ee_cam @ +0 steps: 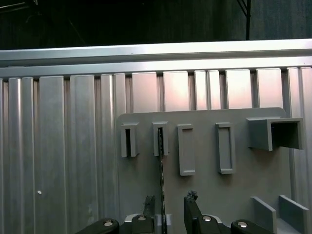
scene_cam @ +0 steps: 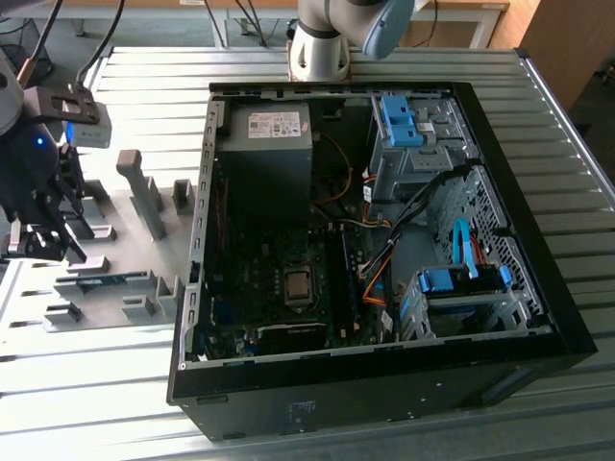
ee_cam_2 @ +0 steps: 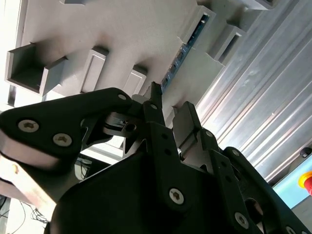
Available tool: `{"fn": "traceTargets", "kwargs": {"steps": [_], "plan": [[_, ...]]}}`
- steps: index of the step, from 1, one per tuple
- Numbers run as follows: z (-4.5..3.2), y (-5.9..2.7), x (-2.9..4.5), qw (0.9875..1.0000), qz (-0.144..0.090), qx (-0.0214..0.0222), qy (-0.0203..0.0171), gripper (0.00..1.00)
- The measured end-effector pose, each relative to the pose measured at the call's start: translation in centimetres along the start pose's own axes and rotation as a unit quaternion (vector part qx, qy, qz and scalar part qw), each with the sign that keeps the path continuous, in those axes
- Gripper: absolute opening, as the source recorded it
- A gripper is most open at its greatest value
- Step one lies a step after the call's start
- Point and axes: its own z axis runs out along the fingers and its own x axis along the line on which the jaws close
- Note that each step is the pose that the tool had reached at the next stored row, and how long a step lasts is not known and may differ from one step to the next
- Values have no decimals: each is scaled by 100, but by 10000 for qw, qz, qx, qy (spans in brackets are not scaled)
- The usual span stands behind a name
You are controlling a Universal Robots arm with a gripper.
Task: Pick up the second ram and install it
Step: 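Pick up the second ram and move it above second insertion slot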
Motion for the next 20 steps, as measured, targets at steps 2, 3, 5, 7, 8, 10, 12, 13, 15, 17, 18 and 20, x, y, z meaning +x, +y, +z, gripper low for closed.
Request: {"fn": "traceTargets", "kwargs": {"steps": [2,3,5,7,8,10,12,13,15,17,18,20], "plan": [[0,0,0,10000,0,0,3,37],[0,-1,0,10000,-1,0,3,37],[5,-1,0,10000,0,1,2,37],[26,1,1,10000,-1,1,2,37],[42,2,1,10000,-1,0,4,37],[74,9,1,10000,0,1,6,37],[103,19,2,10000,0,1,8,37],[117,33,3,10000,0,0,9,37],[153,56,5,10000,0,3,8,37],[187,57,6,10000,-1,1,12,37],[205,57,6,10000,-1,1,14,37],[240,57,6,10000,0,1,15,37]]}}
